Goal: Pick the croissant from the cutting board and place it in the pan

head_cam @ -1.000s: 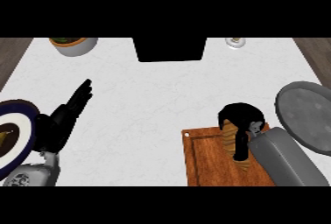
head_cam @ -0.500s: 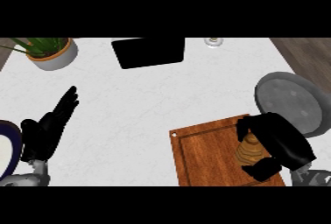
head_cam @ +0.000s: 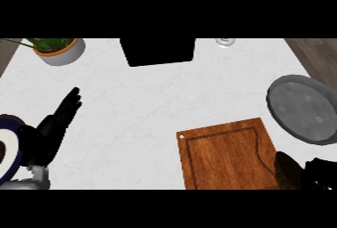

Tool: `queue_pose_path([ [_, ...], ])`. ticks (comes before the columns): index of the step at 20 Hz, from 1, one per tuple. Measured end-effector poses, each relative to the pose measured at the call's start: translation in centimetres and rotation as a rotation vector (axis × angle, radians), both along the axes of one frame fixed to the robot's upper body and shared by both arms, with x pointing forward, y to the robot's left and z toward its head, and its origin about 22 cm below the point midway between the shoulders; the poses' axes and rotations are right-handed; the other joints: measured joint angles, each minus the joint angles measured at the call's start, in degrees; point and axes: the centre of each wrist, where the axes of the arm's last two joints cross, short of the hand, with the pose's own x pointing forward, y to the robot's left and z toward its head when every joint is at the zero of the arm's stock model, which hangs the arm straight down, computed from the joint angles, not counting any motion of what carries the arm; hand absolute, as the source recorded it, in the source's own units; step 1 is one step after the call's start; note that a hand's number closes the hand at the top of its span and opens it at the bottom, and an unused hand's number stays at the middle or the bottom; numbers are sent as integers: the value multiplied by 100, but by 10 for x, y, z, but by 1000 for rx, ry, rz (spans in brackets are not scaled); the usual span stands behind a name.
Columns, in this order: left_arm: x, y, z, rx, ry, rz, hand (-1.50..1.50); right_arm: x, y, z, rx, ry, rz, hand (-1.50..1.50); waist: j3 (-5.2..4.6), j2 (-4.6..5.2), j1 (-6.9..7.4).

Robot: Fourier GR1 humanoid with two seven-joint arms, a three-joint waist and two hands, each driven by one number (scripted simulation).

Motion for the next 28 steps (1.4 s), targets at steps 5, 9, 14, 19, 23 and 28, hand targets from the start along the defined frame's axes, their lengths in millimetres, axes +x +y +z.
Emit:
queue_pose_path([
  [5, 10, -9, 8, -2, -22, -43, 0, -23, -30, -13, 99, -40, -117, 150, 0, 85, 290],
  [9, 12, -16, 9, 5, -23, -78, 0, -26, -59, -19, 209, -60, -167, 150, -4, 124, 478],
  [14, 16, -21, 5, 5, -25, -107, 0, -2, -99, -31, 225, -98, -215, 150, -7, 153, 625],
  [19, 24, -25, 8, 3, -27, -123, 0, 34, -131, -50, 205, -146, -281, 150, -8, 167, 693],
  [23, 26, -28, 6, 1, -26, -130, 0, 62, -157, -71, 193, -166, -308, 150, -6, 173, 721],
  [28, 26, -31, 1, 3, -26, -130, 0, 99, -183, -81, 191, -172, -323, 150, -7, 175, 736],
])
